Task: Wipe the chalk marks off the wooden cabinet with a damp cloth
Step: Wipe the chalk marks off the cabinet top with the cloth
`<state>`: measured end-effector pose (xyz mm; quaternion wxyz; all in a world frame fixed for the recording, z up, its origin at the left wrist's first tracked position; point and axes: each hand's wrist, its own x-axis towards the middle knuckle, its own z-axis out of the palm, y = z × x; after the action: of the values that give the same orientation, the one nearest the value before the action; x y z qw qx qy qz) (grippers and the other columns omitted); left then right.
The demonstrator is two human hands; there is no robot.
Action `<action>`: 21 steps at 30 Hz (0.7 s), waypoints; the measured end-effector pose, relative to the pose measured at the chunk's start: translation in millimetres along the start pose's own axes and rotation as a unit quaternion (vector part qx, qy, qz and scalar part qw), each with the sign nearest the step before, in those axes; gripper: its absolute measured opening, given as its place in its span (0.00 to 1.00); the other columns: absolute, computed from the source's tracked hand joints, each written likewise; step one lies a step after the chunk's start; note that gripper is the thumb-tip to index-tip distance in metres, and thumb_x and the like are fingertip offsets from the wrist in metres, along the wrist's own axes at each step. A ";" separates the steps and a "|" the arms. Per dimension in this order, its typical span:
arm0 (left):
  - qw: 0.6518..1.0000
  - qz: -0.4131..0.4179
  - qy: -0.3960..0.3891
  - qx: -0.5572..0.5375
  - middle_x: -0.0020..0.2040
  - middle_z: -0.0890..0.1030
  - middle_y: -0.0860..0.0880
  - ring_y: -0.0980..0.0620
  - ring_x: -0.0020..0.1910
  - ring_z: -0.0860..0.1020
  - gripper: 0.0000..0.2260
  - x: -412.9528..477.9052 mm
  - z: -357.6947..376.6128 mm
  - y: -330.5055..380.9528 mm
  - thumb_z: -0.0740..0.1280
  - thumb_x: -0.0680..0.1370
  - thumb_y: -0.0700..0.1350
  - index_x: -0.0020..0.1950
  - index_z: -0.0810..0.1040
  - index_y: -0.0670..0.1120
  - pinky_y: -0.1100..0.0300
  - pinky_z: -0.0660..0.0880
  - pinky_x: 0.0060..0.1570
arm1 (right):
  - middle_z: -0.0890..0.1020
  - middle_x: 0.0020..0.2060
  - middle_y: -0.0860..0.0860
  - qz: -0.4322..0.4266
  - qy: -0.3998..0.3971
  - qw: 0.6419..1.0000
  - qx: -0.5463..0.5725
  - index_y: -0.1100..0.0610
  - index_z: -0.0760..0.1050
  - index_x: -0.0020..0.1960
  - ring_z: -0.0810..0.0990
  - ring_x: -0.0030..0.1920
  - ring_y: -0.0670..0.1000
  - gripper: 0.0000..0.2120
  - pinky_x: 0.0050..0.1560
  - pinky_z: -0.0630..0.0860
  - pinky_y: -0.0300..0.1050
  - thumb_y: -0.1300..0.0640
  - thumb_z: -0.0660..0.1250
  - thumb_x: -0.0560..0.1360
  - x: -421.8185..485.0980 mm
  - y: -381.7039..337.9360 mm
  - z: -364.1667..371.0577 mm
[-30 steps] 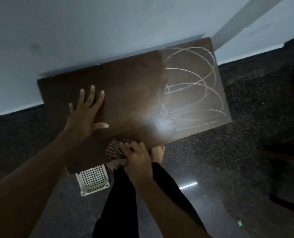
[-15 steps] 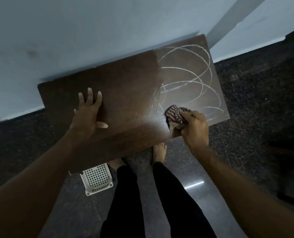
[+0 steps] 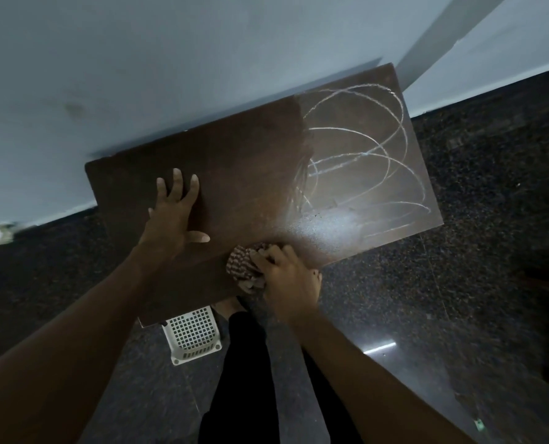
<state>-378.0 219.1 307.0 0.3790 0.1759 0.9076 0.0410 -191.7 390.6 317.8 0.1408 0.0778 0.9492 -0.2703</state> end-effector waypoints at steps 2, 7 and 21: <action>1.000 0.006 0.002 -0.005 0.82 0.37 0.44 0.34 0.79 0.36 0.54 -1.5 -0.4 1.1 0.79 0.70 0.52 0.83 0.44 0.49 0.25 0.58 0.70 | 0.79 0.50 0.54 0.013 0.000 0.999 -0.030 0.55 0.80 0.58 0.77 0.49 0.59 0.28 0.39 0.79 0.48 0.61 0.76 0.58 3.4 23.3 -9.5; 1.000 0.015 -0.004 -0.009 0.82 0.36 0.45 0.35 0.79 0.35 0.53 -7.7 -4.0 4.3 0.77 0.72 0.53 0.83 0.43 0.50 0.25 0.55 0.69 | 0.78 0.56 0.56 0.149 0.073 0.985 -0.042 0.55 0.78 0.64 0.73 0.54 0.60 0.28 0.44 0.78 0.51 0.67 0.72 0.65 39.4 69.2 -49.7; 0.984 0.060 0.021 0.164 0.79 0.27 0.44 0.39 0.80 0.33 0.57 1.3 -20.6 24.0 0.78 0.70 0.57 0.83 0.38 0.48 0.29 0.52 0.74 | 0.81 0.59 0.56 -0.008 0.038 0.994 -0.104 0.57 0.77 0.65 0.78 0.55 0.62 0.25 0.48 0.79 0.55 0.60 0.62 0.68 26.0 17.6 -6.8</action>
<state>-386.4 243.2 325.7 0.3229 0.2889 0.8975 -0.0816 -214.0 410.9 306.6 0.1097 0.0652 0.9776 -0.1676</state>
